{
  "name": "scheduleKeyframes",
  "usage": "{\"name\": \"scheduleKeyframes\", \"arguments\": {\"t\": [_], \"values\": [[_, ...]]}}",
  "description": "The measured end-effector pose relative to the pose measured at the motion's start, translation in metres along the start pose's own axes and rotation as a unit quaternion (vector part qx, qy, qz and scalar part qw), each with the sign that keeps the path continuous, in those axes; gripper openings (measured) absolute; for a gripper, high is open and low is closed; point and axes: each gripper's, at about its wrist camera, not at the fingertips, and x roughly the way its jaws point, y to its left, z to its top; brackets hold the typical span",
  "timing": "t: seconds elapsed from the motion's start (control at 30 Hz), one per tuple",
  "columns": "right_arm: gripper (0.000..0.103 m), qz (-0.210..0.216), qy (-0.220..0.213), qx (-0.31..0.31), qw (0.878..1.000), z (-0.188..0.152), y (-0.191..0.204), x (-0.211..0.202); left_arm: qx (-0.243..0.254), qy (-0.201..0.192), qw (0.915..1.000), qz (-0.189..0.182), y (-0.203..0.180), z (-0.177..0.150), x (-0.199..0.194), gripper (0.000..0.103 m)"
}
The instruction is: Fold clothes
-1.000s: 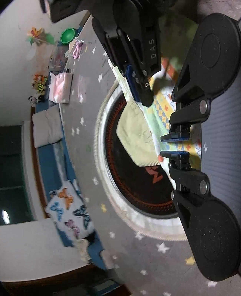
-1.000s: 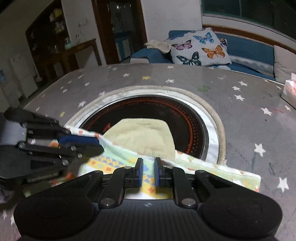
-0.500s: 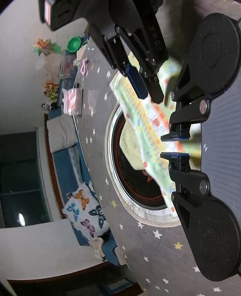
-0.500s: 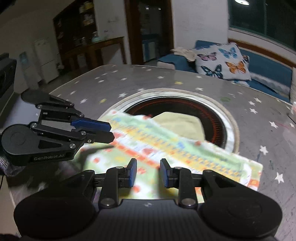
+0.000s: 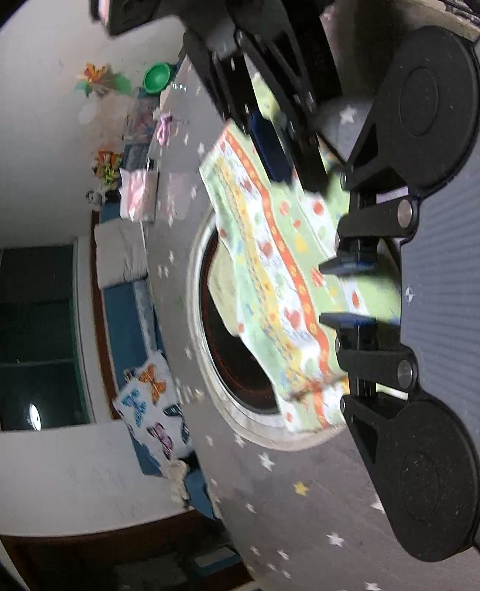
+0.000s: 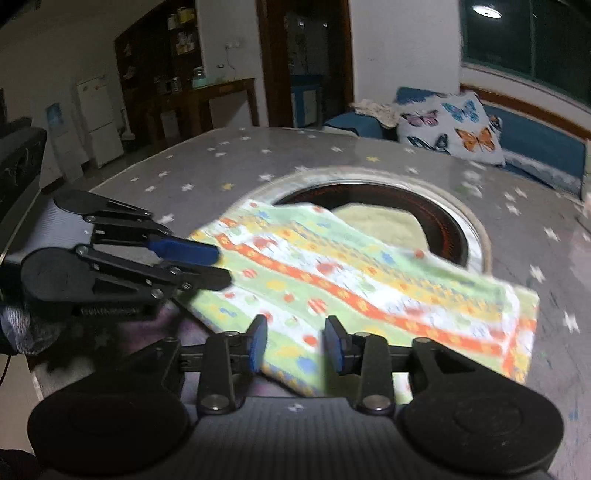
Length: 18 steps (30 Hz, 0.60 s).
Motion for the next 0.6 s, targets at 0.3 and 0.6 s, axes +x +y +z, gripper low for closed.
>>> {"name": "scheduleKeyframes", "arguments": {"t": [0.3, 0.6], "values": [[0.036, -0.024, -0.011, 0.047, 0.999, -0.014, -0.028, -0.02, -0.023, 0.001, 0.9997, 0.002, 0.005, -0.004, -0.003, 0.031], [0.038, -0.062, -0.024, 0.081, 0.994, -0.012, -0.062, -0.036, -0.045, -0.004, 0.9989, 0.012, 0.011, 0.0, -0.008, 0.038]]}}
